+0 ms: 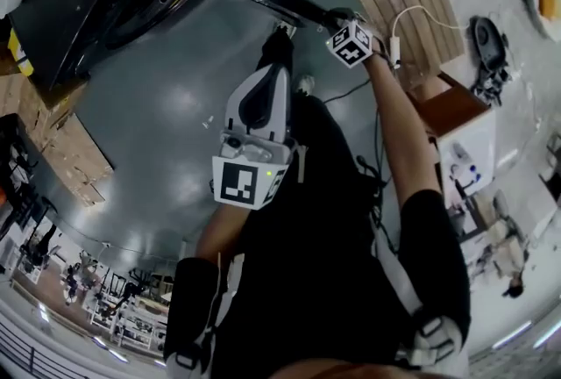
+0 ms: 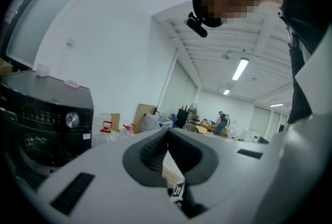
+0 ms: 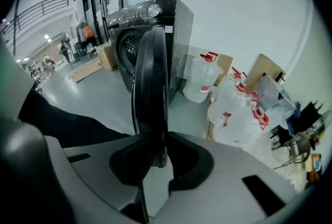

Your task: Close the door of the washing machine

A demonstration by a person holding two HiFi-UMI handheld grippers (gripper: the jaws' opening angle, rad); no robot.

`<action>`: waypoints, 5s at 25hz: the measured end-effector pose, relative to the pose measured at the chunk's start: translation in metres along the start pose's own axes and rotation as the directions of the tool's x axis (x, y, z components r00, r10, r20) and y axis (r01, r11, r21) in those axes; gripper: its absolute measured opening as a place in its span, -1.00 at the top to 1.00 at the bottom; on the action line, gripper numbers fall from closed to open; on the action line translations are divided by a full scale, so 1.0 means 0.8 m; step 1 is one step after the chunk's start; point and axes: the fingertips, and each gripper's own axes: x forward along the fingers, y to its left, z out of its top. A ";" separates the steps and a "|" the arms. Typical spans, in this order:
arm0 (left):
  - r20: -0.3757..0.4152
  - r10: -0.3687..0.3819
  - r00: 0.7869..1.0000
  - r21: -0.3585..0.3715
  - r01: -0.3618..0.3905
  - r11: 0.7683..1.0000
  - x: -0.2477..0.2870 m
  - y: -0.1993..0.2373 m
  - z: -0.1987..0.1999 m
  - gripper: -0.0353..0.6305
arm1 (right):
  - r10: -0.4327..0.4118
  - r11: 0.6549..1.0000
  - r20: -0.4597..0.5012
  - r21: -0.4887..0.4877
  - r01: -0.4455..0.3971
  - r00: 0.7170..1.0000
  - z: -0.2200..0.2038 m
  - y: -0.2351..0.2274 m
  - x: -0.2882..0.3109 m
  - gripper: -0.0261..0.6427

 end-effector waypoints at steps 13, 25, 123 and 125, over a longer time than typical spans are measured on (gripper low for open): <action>0.045 0.176 0.983 -0.013 -0.176 0.984 -0.147 0.058 -0.015 0.88 | 0.013 0.990 0.050 0.139 -0.020 0.999 0.012 0.159 0.008 0.75; 0.079 0.266 0.961 -0.069 -0.261 0.963 -0.279 0.169 -0.021 0.88 | 0.012 0.967 0.047 0.254 -0.024 0.999 0.067 0.326 0.031 0.72; 0.185 0.530 0.828 -0.139 -0.512 0.848 -0.590 0.641 0.080 0.88 | -0.096 0.961 0.362 0.278 -0.009 0.927 0.662 0.557 0.115 0.89; 0.201 0.513 0.835 -0.126 -0.497 0.858 -0.607 0.614 0.088 0.88 | -0.093 0.959 0.407 0.281 -0.028 0.909 0.663 0.567 0.056 0.90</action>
